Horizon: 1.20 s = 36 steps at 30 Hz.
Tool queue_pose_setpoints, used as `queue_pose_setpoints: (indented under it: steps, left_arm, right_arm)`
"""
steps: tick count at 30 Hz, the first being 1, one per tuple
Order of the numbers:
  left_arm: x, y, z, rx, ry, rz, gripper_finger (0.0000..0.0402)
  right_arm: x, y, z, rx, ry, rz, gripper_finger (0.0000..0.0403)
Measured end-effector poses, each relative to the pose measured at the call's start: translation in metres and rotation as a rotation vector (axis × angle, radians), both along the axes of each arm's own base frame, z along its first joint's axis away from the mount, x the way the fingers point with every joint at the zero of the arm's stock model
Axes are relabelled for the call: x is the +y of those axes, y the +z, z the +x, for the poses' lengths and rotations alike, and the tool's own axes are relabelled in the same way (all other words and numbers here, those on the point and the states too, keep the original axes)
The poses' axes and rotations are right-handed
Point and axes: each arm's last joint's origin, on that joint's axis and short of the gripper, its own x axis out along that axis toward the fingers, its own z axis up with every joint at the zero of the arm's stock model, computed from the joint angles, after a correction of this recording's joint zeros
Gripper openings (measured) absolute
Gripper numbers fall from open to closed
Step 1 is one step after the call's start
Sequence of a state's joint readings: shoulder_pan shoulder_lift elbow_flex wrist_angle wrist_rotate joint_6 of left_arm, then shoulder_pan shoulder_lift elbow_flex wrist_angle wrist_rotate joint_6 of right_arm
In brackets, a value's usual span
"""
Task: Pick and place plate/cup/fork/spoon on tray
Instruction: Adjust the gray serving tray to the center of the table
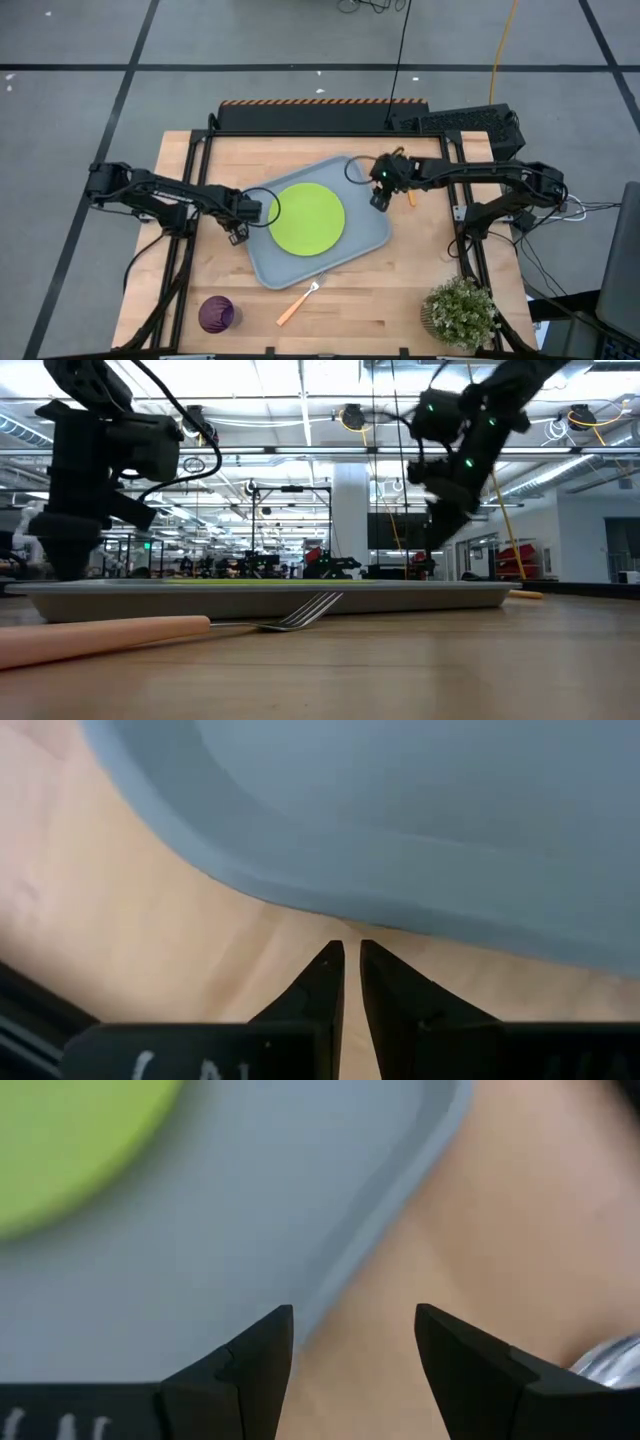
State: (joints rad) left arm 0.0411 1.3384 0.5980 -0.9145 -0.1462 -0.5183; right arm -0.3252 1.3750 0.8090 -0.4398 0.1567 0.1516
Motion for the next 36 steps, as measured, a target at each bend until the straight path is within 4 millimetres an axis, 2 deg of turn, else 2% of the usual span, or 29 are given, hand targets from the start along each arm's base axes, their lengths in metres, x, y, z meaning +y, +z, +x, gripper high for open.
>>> queue_pose_setpoints:
  steps: [4, 8, 13, 20, 36]
  left_arm:
    - [0.004, 0.000, 0.000, -0.005, 0.028, 0.031, 0.0042]
    - [0.005, 0.000, 0.000, -0.004, 0.036, 0.032, 0.0042]
    - [0.005, 0.000, 0.002, -0.025, 0.053, 0.034, 0.0042]
    - [0.007, 0.000, 0.004, -0.052, 0.069, 0.044, 0.0042]
    - [0.031, 0.000, 0.009, -0.128, 0.176, 0.143, 0.0042]
  right_arm:
    - [0.008, -0.030, -0.019, 0.077, -0.048, 0.052, 0.0203]
    - [0.011, -0.042, -0.029, 0.111, -0.084, 0.076, 0.0203]
    - [0.016, -0.043, -0.028, 0.083, -0.096, 0.126, 0.0203]
    - [0.037, -0.044, -0.023, 0.081, -0.047, 0.177, 0.0203]
    - [0.070, -0.045, -0.023, 0.114, -0.045, 0.244, 0.0203]
